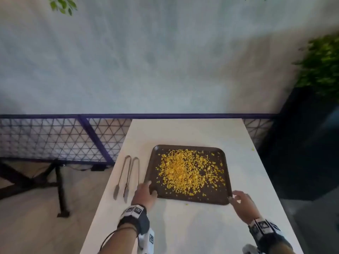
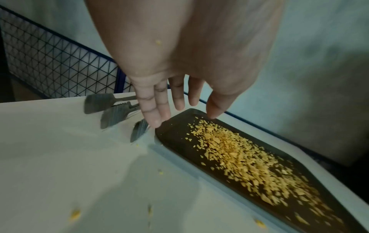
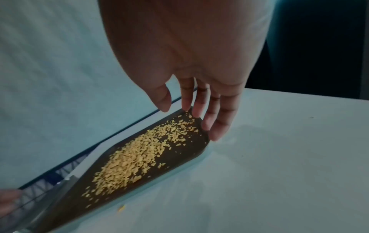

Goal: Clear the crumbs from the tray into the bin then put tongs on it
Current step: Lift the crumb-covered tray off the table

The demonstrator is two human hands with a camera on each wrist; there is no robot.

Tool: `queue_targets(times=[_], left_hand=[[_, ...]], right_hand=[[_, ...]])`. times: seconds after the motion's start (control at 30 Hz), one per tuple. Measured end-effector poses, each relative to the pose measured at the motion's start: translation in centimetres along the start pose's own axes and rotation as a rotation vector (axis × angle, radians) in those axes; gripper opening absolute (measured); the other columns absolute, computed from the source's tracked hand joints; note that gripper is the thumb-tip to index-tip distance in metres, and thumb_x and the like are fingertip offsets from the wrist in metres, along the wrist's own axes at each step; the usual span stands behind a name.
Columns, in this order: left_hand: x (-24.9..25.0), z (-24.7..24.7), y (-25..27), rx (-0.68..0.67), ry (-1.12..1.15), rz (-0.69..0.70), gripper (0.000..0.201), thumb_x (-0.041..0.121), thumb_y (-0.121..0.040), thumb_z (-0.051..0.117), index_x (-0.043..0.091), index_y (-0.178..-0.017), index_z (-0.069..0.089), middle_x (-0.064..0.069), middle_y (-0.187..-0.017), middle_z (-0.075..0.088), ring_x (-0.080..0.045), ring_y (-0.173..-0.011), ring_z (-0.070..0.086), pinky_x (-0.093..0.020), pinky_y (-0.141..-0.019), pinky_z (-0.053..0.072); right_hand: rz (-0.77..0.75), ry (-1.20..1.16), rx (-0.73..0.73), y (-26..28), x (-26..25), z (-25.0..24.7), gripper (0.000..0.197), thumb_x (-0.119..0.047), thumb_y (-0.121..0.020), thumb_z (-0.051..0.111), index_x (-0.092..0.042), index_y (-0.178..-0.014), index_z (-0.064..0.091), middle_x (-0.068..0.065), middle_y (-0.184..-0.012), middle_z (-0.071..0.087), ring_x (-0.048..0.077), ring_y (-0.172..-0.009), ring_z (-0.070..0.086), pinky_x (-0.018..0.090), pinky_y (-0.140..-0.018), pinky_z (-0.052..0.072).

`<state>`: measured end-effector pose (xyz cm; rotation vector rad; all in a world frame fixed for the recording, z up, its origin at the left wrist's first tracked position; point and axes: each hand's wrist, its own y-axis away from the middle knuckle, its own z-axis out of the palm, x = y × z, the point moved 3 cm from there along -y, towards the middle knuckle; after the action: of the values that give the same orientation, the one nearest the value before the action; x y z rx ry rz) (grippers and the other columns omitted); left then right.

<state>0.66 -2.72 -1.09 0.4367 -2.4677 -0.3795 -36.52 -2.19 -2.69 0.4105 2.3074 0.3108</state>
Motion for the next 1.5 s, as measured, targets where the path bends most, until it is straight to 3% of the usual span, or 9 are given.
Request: queue_targets(times=[0.13, 0.4, 0.6, 0.73, 0.87, 1.07, 1.23, 1.4, 1.5], left_hand=[[-0.1, -0.6, -6.0, -0.013, -0.135, -0.085, 0.057, 0.031, -0.099, 0.049, 0.02, -0.152, 0.032, -0.007, -0.153, 0.034, -0.028, -0.133, 0.046, -0.039, -0.107, 0.04], [-0.6, 0.5, -11.7, -0.141, -0.274, -0.186, 0.054, 0.019, -0.098, 0.044, 0.016, -0.149, 0.028, -0.011, -0.144, 0.044, -0.034, -0.118, 0.057, -0.042, -0.092, 0.047], [-1.0, 0.5, -12.6, -0.156, -0.322, -0.211, 0.053, 0.013, -0.093, 0.054, 0.016, -0.143, 0.037, -0.007, -0.141, 0.047, -0.032, -0.117, 0.058, -0.041, -0.092, 0.049], [-1.4, -0.2, -12.1, -0.112, -0.257, -0.153, 0.045, 0.012, -0.089, 0.058, 0.019, -0.132, 0.047, -0.004, -0.126, 0.057, -0.03, -0.109, 0.062, -0.042, -0.089, 0.051], [-1.4, -1.2, -10.3, -0.026, -0.145, -0.104, 0.04, 0.008, -0.088, 0.057, 0.023, -0.126, 0.05, 0.0, -0.118, 0.061, -0.026, -0.103, 0.062, -0.037, -0.081, 0.046], [-1.5, -2.9, -5.4, 0.095, 0.07, 0.037, 0.036, 0.007, -0.095, 0.053, 0.023, -0.127, 0.052, 0.002, -0.123, 0.062, -0.024, -0.112, 0.06, -0.04, -0.097, 0.048], [-1.1, -3.6, 1.3, 0.207, 0.29, 0.087, 0.033, -0.002, -0.097, 0.048, 0.018, -0.122, 0.054, 0.0, -0.117, 0.06, -0.018, -0.109, 0.054, -0.029, -0.096, 0.04], [-3.0, -2.6, 8.1, 0.287, 0.405, 0.053, 0.041, 0.001, -0.098, 0.047, 0.015, -0.136, 0.047, -0.006, -0.133, 0.052, -0.026, -0.123, 0.052, -0.036, -0.106, 0.039], [-4.0, -1.9, 12.2, 0.368, 0.427, 0.03, 0.039, 0.002, -0.097, 0.048, 0.011, -0.135, 0.049, -0.009, -0.132, 0.051, -0.029, -0.122, 0.051, -0.039, -0.105, 0.04]], right_hand=[[0.172, 0.011, 0.004, -4.3, -0.5, 1.5, 0.048, -0.021, -0.095, 0.057, -0.005, -0.139, 0.048, 0.021, -0.136, 0.048, 0.036, -0.119, 0.056, 0.044, -0.105, 0.042], [0.338, 0.069, 0.027, -8.5, 0.4, 3.7, 0.051, -0.023, -0.094, 0.053, -0.008, -0.142, 0.045, 0.017, -0.141, 0.044, 0.037, -0.116, 0.058, 0.044, -0.103, 0.044], [0.35, 0.107, 0.063, -9.7, 0.7, 3.8, 0.038, -0.004, -0.087, 0.052, -0.012, -0.123, 0.059, 0.018, -0.117, 0.066, 0.037, -0.106, 0.062, 0.044, -0.092, 0.051], [0.346, 0.089, 0.062, -8.9, 0.7, 3.1, 0.035, 0.001, -0.087, 0.052, -0.008, -0.12, 0.058, 0.018, -0.115, 0.067, 0.035, -0.104, 0.063, 0.039, -0.087, 0.049], [0.288, 0.004, 0.054, -6.7, 0.9, 1.6, 0.034, 0.001, -0.091, 0.052, -0.007, -0.124, 0.053, 0.019, -0.119, 0.066, 0.036, -0.107, 0.063, 0.039, -0.084, 0.05], [0.173, -0.127, 0.139, -1.7, 0.8, -1.3, 0.031, -0.001, -0.092, 0.049, -0.006, -0.123, 0.052, 0.023, -0.119, 0.067, 0.037, -0.102, 0.062, 0.036, -0.08, 0.047], [0.099, -0.221, 0.233, 3.3, 1.1, -2.8, 0.022, -0.021, -0.101, 0.043, -0.012, -0.12, 0.05, 0.022, -0.111, 0.066, 0.036, -0.095, 0.061, 0.043, -0.081, 0.05], [-0.006, -0.206, 0.351, 9.5, 1.9, -2.9, 0.02, -0.021, -0.103, 0.038, -0.011, -0.115, 0.05, 0.021, -0.104, 0.065, 0.029, -0.081, 0.054, 0.037, -0.073, 0.041], [-0.014, -0.211, 0.384, 13.0, 2.8, -2.5, 0.022, -0.022, -0.103, 0.037, -0.012, -0.119, 0.048, 0.025, -0.103, 0.068, 0.036, -0.082, 0.062, 0.04, -0.073, 0.047]])
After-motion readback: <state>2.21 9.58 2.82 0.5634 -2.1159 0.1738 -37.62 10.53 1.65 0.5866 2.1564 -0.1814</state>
